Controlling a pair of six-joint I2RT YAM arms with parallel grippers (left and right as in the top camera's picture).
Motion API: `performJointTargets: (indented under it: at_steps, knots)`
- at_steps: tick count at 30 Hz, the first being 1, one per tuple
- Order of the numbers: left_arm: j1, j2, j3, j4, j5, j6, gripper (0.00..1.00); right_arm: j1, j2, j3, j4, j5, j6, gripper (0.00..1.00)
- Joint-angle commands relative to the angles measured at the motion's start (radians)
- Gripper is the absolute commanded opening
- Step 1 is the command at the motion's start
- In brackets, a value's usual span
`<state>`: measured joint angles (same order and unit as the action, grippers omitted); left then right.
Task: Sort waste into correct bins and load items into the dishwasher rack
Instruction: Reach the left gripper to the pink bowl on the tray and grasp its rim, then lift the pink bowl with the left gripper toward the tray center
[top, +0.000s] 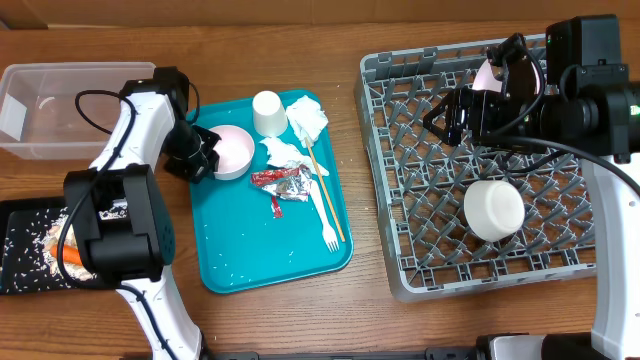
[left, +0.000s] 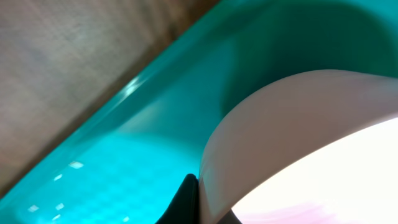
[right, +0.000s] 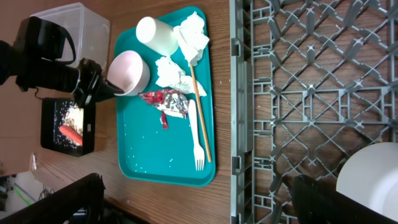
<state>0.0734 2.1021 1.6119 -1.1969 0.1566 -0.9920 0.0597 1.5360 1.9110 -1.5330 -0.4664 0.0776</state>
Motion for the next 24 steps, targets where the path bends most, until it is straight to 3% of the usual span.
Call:
performJointTargets:
  at_steps: [1, 15, 24]
  knots:
    - [0.0, -0.084, 0.043, -0.027, -0.037, 0.028, 0.04, 0.003, -0.006, 0.019, 0.006, 0.003, -0.006, 1.0]
    - [-0.037, -0.404, 0.055, -0.266, -0.029, 0.14, 0.04, 0.003, -0.006, 0.019, 0.006, 0.003, -0.006, 1.0]
    - [-0.249, -0.489, 0.054, -0.277, 0.013, 0.23, 0.04, 0.003, -0.006, 0.019, 0.006, 0.003, -0.006, 1.0]
